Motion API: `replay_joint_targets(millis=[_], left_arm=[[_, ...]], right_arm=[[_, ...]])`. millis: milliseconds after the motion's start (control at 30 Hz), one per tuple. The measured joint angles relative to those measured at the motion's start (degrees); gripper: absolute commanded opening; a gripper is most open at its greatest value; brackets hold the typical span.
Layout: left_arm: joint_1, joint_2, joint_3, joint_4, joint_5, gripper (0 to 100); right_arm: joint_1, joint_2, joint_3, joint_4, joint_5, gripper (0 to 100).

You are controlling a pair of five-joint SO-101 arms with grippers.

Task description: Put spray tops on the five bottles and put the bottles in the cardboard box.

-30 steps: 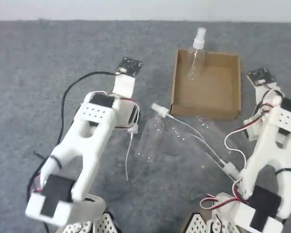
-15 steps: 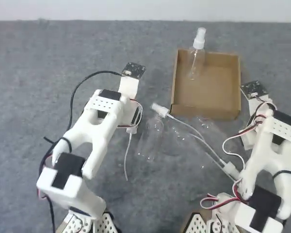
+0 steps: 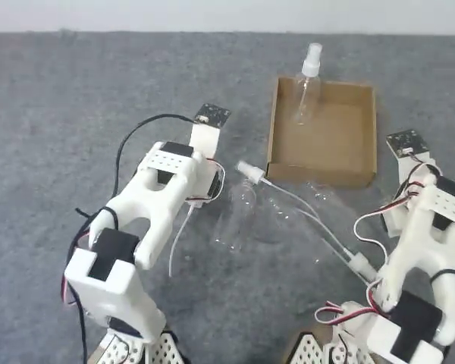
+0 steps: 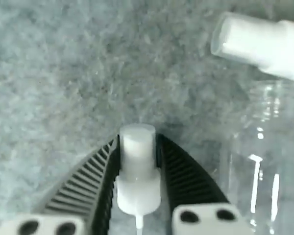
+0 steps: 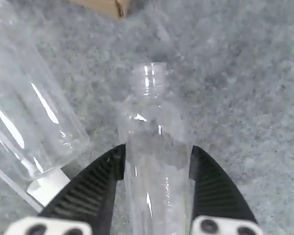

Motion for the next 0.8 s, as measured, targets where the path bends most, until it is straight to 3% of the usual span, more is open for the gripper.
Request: replay_joint_targets(millis=[133,367,533,800], left_arm=[[-0.09,0.00,-0.53,0.00,0.00,18],[-0.26,1.05,-0.97,-0.26,-0.18,13],[-0.09,1.05,-1.23,-0.26,0.00,1],[-0.09,-1.41,-1.23,2.81,0.00,1]], right_arm=[[0.00,0.00,0.00,0.00,0.00,16.0],[0.00,0.00,0.09,0.00,0.00,15.9],[0.00,0.00,0.09,0.00,0.00,15.9],[0.00,0.00,0.09,0.00,0.00,16.2]])
